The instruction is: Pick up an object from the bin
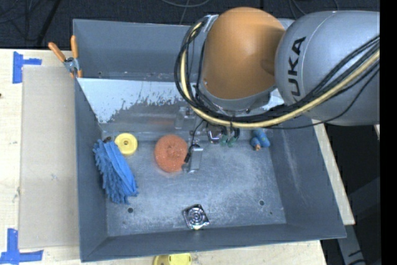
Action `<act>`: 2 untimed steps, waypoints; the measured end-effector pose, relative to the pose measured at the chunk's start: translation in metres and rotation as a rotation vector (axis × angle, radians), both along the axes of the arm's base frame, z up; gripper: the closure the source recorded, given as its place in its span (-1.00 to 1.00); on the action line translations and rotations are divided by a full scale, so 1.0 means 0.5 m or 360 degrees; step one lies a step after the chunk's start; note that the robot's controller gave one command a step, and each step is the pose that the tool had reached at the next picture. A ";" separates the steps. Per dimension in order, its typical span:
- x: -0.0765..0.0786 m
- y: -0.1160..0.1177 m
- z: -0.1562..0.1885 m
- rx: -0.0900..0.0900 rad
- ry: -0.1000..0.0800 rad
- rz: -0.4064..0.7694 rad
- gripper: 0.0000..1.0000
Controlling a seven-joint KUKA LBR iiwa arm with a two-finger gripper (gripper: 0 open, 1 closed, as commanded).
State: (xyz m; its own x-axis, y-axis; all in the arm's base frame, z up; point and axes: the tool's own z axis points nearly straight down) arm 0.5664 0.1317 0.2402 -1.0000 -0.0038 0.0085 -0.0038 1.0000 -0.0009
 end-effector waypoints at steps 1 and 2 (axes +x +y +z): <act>0.003 -0.002 0.010 0.0002 -0.0013 -0.0006 -1.00; 0.053 -0.003 -0.092 0.0004 -0.0025 -0.0080 -1.00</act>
Offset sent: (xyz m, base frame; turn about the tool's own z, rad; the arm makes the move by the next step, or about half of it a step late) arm 0.0438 -0.0025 -0.0960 0.0918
